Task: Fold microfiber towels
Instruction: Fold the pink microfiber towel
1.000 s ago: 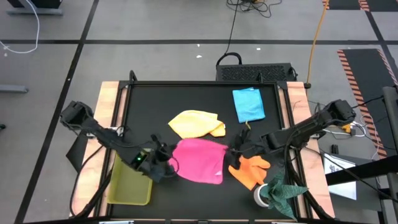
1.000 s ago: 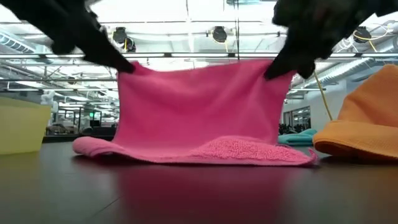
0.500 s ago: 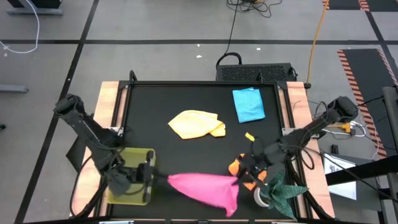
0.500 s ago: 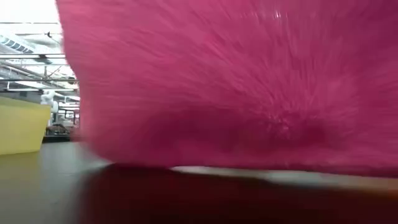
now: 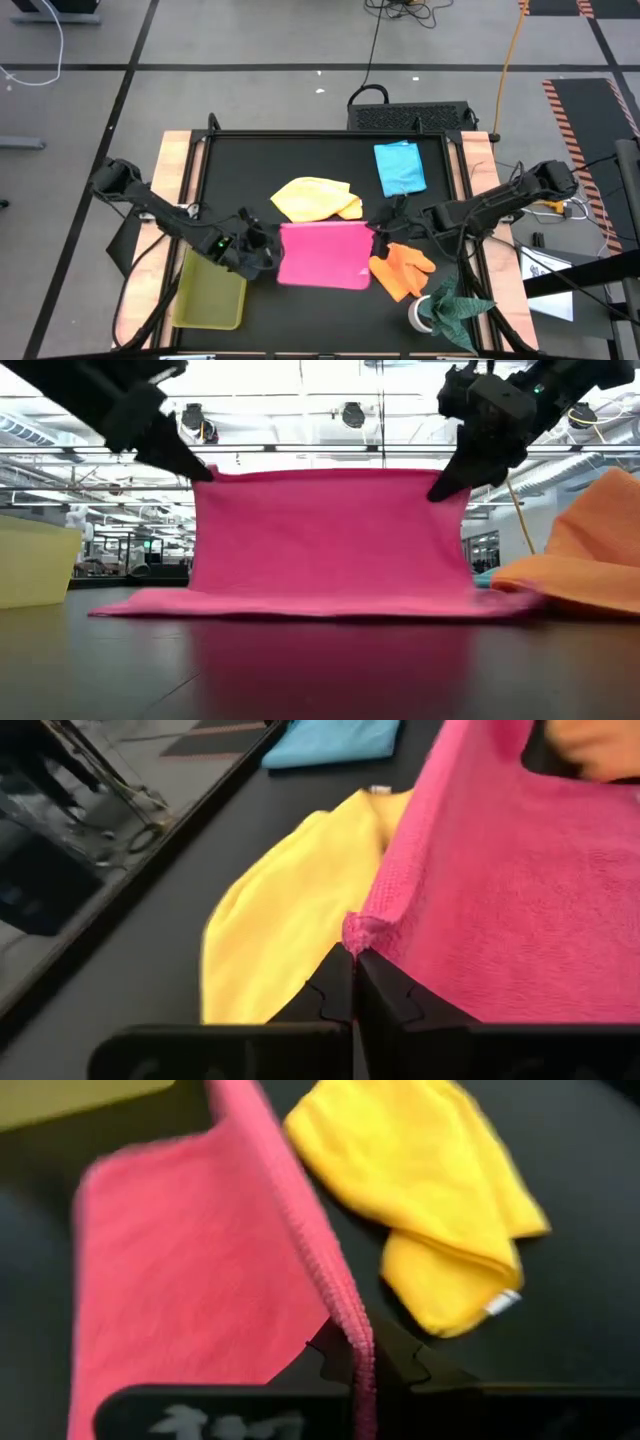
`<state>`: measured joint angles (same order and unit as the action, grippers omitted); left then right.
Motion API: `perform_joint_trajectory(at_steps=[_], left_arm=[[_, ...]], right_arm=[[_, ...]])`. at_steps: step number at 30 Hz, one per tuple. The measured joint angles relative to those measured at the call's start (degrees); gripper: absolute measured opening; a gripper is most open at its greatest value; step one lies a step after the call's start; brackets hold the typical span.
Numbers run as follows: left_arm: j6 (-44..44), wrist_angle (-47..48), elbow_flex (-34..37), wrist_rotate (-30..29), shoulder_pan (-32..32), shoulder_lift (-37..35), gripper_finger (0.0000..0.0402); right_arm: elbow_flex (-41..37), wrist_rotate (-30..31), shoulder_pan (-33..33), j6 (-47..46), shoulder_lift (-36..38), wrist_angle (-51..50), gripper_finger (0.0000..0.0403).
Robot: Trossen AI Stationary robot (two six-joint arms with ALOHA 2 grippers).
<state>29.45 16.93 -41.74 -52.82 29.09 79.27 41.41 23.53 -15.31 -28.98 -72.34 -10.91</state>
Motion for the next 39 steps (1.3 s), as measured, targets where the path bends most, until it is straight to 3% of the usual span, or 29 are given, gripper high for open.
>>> perform_joint_trajectory(at_steps=[3, 12, 22, 31, 39], left_arm=[[-0.95, -0.49, 1.04, 0.07, -0.07, 0.17, 0.0003], [-5.34, -0.73, 1.08, 0.52, 5.23, 0.15, 0.0007], [-9.94, -0.57, 1.39, 6.68, 9.82, 2.45, 0.0009], [-9.90, -4.32, 1.64, 7.96, 11.62, 8.81, 0.0013], [-8.77, -4.80, 1.64, 7.94, 11.61, 9.24, 0.0012]], right_arm=[[-0.04, -2.65, -0.45, 2.70, -1.64, 2.55, 0.0000], [-0.11, -2.73, -4.04, 4.39, -4.63, 6.89, 0.0000], [-0.09, -2.83, -9.35, 4.44, -12.67, 14.45, 0.0008], [-0.07, -2.86, -12.35, 2.74, -15.44, 16.84, 0.0048], [-0.05, -4.36, -12.94, 2.69, -15.27, 16.91, 0.0129]])
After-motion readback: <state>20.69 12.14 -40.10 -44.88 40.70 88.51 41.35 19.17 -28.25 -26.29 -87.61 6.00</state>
